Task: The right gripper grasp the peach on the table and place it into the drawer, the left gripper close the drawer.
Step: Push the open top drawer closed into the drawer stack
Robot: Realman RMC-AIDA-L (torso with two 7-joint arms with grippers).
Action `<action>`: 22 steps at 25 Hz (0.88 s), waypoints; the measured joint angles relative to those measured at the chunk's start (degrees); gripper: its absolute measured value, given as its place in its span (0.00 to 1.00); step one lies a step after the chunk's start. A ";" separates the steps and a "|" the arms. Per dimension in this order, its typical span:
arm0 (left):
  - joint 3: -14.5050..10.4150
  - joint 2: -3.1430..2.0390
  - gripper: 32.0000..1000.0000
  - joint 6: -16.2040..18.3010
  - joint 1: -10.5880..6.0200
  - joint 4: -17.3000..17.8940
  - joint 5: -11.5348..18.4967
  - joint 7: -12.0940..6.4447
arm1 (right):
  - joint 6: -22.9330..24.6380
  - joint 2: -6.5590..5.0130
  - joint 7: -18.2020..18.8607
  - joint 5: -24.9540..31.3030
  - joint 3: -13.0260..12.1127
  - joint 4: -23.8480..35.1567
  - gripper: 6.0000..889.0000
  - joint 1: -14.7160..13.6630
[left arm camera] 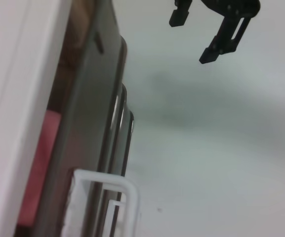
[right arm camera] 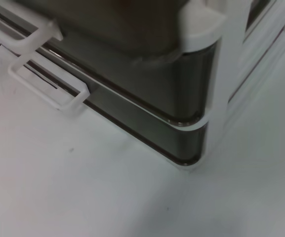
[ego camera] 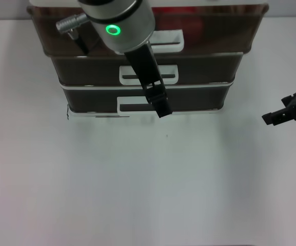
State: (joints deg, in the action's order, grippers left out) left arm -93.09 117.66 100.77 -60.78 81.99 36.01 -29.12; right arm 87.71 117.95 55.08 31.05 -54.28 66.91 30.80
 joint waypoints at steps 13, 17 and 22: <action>-0.05 0.01 0.81 -2.27 -0.04 -0.28 -2.74 -0.55 | 0.00 0.00 0.03 0.03 0.16 -0.03 0.87 0.13; -0.07 0.01 0.81 -2.74 0.09 -0.85 -3.19 -0.88 | -0.05 0.00 0.03 0.04 0.20 -0.03 0.87 0.22; -0.08 0.06 0.81 -2.83 0.17 -0.98 -3.68 -1.17 | -0.18 0.00 0.03 0.06 0.23 -0.03 0.87 0.23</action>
State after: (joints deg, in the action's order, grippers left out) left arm -93.17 117.72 97.94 -60.61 81.01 32.33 -30.28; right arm 87.54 117.95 55.11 31.11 -54.05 66.88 31.03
